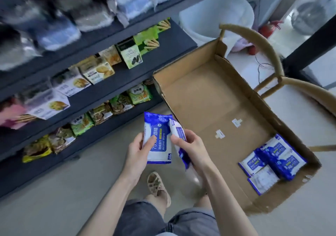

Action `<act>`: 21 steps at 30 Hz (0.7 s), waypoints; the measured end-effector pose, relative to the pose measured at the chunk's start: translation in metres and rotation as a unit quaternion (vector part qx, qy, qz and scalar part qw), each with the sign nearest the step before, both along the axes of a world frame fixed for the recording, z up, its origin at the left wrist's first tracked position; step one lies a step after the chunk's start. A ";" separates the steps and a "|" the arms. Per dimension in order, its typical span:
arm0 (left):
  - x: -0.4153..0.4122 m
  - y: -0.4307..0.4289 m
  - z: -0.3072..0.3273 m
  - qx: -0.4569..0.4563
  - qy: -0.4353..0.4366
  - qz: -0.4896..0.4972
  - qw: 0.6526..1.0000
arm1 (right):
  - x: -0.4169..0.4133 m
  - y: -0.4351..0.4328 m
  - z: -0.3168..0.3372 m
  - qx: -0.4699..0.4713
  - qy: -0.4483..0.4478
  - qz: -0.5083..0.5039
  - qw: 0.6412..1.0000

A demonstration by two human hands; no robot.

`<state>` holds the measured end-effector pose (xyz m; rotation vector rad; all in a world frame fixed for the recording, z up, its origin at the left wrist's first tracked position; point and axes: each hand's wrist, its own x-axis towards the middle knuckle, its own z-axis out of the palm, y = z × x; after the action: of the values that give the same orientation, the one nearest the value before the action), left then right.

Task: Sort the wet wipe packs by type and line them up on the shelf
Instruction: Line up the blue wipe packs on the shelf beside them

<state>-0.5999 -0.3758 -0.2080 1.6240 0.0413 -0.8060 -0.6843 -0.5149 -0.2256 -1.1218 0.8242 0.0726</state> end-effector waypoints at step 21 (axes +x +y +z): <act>0.297 0.132 0.141 -0.061 -0.230 0.150 0.960 | 0.339 0.053 0.142 -0.247 -0.281 0.205 0.904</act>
<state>-0.3025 -0.2434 -0.0670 1.6032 -0.0888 -0.1839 -0.3457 -0.4618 -0.0833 -1.6797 0.0674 -0.1174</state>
